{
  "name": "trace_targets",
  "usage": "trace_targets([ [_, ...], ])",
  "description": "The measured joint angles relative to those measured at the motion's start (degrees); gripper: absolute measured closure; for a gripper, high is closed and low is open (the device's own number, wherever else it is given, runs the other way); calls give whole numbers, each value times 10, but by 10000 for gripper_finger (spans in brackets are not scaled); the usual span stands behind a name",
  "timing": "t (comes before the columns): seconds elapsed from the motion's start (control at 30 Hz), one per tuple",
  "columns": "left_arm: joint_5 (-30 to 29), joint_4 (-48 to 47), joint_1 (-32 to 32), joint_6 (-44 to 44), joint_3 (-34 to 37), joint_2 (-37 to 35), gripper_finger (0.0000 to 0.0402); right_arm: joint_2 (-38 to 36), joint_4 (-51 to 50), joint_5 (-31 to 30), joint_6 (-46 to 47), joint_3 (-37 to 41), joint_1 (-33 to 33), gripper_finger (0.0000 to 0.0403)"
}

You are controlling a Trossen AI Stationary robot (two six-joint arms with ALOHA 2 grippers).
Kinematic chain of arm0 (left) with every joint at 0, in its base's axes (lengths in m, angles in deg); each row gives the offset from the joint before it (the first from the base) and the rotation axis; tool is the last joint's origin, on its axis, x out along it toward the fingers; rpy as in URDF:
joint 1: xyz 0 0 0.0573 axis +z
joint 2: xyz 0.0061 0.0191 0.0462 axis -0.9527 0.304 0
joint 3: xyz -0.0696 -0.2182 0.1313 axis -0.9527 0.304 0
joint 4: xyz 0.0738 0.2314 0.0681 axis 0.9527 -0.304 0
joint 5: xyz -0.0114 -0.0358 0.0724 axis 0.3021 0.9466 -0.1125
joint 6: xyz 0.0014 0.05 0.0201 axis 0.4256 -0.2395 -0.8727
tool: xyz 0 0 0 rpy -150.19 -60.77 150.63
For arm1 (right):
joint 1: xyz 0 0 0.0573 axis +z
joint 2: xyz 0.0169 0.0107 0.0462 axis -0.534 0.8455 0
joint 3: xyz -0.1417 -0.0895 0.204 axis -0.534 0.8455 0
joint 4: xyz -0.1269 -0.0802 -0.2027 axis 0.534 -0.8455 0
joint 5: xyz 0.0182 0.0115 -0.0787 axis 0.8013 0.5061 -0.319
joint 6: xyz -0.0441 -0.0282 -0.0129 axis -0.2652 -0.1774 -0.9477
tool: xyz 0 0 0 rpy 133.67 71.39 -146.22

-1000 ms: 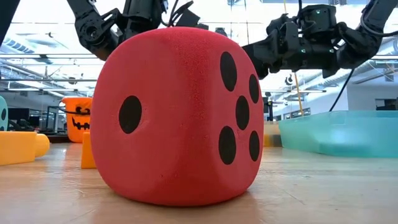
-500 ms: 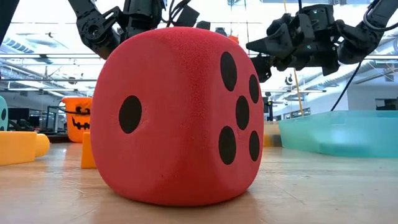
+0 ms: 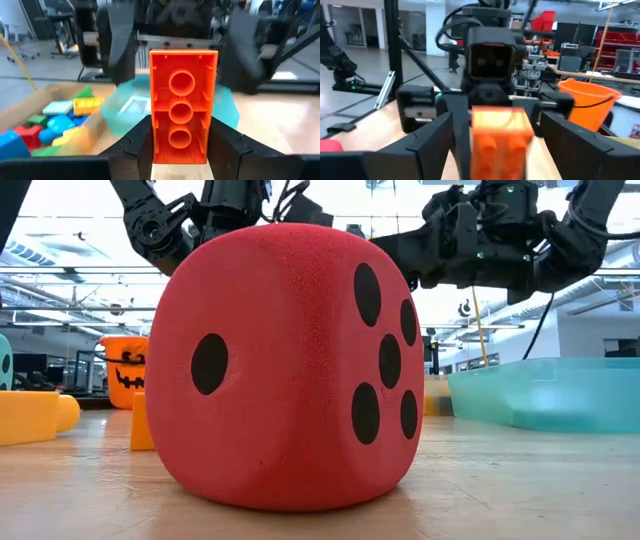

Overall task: Pick & Place Toys
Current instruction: Put the orange game piece into the orange bin

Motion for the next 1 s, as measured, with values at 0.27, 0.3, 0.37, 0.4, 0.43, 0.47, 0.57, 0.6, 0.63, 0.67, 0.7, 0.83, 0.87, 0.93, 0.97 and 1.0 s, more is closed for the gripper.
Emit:
trace_targets([
  [0.27,-4,-19,-8,-1,1,0,260,4,-21,2,9,-9,0,198],
  [0.3,-4,-16,-9,-3,1,0,260,1,-26,2,9,-9,0,214],
  [0.37,-7,-12,-9,-4,1,0,260,0,-31,5,9,-9,0,248],
  [0.4,-5,-13,-9,-4,1,0,260,0,-37,5,9,-9,0,265],
  [0.43,-5,-16,-9,-4,2,0,260,0,-43,6,9,-9,-2,282],
  [0.47,-7,-18,-9,-3,2,1,260,0,-44,8,10,-8,-3,297],
  [0.57,-11,-15,-9,-5,2,1,245,0,-44,32,12,-8,-13,307],
  [0.6,-14,-14,-9,-5,2,1,235,-3,-46,34,14,-8,-17,307],
  [0.63,-22,-12,-9,-2,2,1,221,-10,-61,35,17,-8,-23,307],
  [0.67,-37,-9,-11,8,2,0,207,-21,-83,36,20,-7,-30,307],
  [0.7,-54,-8,-12,18,1,0,191,-34,-107,31,19,-7,-39,307],
  [0.83,-77,-32,-11,30,0,0,139,-107,-237,-32,11,-7,-81,307],
  [0.87,-77,-40,-12,30,1,0,129,-123,-270,-59,9,-7,-92,307],
  [0.93,-76,-51,-12,30,1,0,112,-153,-333,-117,1,-7,-116,307],
  [0.97,-76,-55,-12,31,1,0,106,-164,-361,-148,-5,-7,-127,307],
  [1.0,-75,-57,-12,34,1,0,100,-170,-382,-180,-8,-7,-139,307],
])
